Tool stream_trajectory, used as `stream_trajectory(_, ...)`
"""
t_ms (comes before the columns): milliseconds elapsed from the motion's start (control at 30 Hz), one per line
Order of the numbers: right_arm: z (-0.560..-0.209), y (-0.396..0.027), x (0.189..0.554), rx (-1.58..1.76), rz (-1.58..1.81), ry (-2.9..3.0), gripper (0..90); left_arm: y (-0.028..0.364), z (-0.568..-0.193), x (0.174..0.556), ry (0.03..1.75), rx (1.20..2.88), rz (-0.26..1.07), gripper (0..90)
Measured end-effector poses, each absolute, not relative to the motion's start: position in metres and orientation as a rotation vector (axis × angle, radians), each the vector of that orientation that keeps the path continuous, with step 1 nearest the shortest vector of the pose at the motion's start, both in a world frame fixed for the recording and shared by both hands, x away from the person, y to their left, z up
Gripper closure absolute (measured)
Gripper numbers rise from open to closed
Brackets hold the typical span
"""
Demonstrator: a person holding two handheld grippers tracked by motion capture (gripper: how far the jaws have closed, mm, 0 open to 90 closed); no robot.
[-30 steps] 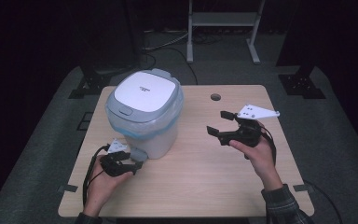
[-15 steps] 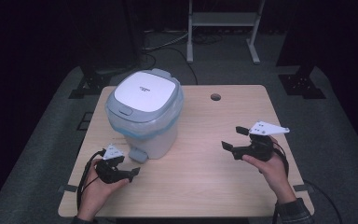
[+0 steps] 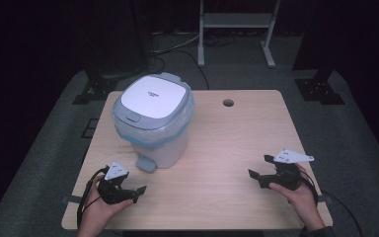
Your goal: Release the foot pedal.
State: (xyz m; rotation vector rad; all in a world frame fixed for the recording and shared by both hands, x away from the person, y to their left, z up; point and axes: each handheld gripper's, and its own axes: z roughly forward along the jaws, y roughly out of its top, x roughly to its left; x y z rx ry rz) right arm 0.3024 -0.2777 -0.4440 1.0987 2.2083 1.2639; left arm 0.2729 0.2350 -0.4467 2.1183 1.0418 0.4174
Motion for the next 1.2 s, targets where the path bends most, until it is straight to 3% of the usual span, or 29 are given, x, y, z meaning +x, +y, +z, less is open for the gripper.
stream_trajectory(500, -0.474, -0.305, 0.285, 1.203, 1.126, 2.236, 12.7, 0.246, -0.471, 0.266, 1.056, 2.194, 0.404, 3.0)
stream_trajectory(1200, -0.488, -0.31, 0.282, 1.23, 1.005, 2.27, 12.2, 0.251, -0.483, 0.269, 0.958, 2.187, 0.421, 0.0)
